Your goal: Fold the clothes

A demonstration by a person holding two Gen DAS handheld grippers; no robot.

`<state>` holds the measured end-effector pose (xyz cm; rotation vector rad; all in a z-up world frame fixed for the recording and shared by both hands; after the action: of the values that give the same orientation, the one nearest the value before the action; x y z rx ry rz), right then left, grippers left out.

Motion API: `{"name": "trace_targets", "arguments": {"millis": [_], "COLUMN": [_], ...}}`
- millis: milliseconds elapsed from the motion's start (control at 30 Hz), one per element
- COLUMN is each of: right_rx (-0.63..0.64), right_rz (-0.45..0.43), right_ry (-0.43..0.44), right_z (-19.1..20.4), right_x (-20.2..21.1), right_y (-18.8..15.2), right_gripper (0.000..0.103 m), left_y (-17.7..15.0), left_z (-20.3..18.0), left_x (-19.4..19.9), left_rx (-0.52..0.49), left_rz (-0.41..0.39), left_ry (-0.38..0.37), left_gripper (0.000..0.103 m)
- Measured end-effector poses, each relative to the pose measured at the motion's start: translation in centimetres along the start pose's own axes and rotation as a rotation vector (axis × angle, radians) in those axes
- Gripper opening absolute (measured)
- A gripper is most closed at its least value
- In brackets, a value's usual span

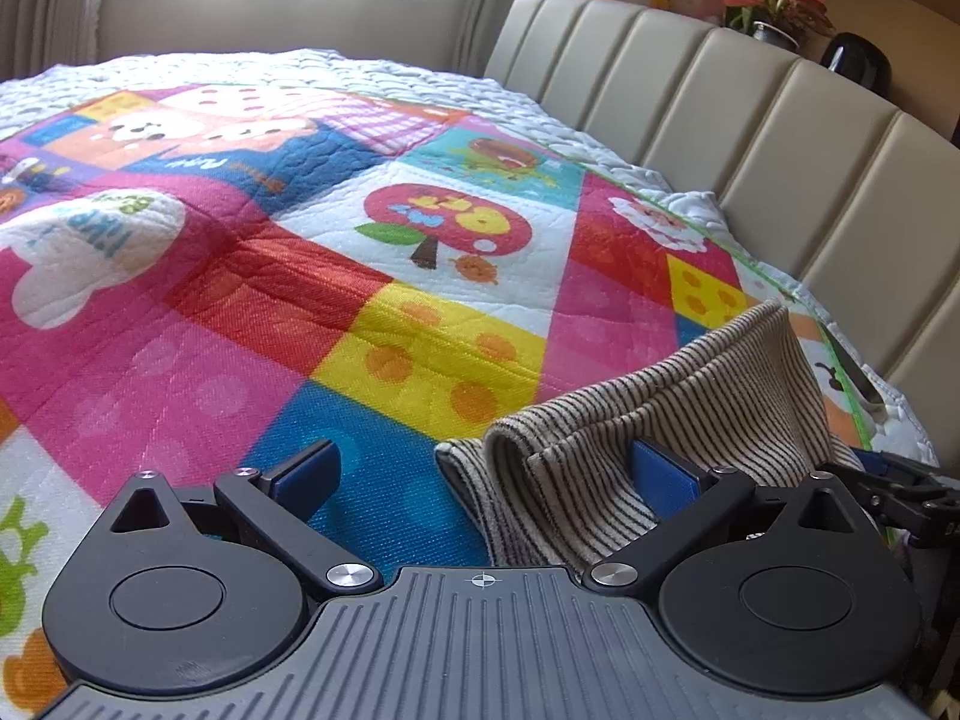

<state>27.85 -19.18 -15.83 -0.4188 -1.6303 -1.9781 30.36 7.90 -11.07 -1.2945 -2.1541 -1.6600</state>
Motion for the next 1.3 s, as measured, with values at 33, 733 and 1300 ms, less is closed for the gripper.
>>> {"name": "trace_targets", "arguments": {"millis": [33, 733, 1300], "right_rx": [0.003, -0.294, -0.287], "right_rz": [-0.006, 0.248, 0.227], "right_ry": [-0.005, 0.308, 0.207], "right_z": [0.1, 2.3, 3.7], "right_x": [0.0, 6.7, 1.9], "right_y": [0.0, -3.2, -1.2], "right_gripper": [0.103, 0.103, 0.072], "left_y": [-0.1, -0.4, 2.7], "left_z": [0.1, 0.2, -3.9], "left_x": [0.0, 0.3, 2.9], "left_rx": [0.010, 0.085, -0.178], "left_rz": [-0.005, -0.003, 0.032], "left_ry": [-0.006, 0.016, -0.111], "left_gripper": [0.103, 0.103, 0.103]}}
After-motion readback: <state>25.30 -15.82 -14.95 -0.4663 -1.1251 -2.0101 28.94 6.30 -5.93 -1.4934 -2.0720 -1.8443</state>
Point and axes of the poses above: each gripper's, at about its wrist camera, not at the fingertips, and x roughly against the way its jaws point, z to its left, y to its top, the point moved 9 cm from there along -x, roughly the way its jaws point, and after that the axes turned 11 degrees about -y, right-handed, at the moved point
